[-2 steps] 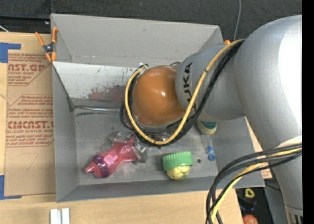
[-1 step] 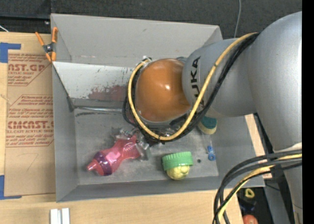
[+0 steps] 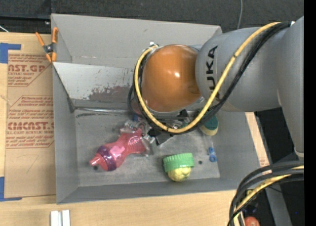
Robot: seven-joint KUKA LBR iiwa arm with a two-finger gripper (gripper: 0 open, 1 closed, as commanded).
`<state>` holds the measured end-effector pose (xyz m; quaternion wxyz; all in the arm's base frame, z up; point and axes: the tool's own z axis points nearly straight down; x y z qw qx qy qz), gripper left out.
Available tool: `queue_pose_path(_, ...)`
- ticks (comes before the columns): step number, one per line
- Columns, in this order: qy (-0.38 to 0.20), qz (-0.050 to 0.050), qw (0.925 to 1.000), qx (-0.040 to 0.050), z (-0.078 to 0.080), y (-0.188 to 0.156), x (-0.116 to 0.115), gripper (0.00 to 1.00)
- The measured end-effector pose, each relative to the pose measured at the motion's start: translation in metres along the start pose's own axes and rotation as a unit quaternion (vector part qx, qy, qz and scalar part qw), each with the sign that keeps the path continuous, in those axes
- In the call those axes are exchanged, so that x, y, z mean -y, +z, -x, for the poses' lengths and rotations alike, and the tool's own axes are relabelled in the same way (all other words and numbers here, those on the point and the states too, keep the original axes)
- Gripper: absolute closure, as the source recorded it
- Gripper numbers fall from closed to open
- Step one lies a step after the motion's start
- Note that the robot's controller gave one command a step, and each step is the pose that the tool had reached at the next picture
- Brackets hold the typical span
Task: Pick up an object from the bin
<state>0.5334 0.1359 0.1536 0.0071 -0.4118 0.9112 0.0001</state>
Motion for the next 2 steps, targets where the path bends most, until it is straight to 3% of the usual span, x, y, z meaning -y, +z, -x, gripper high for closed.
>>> queue_pose_path(2,0.001,-0.002,1.0,0.0042,0.003,-0.041,0.001,1.0)
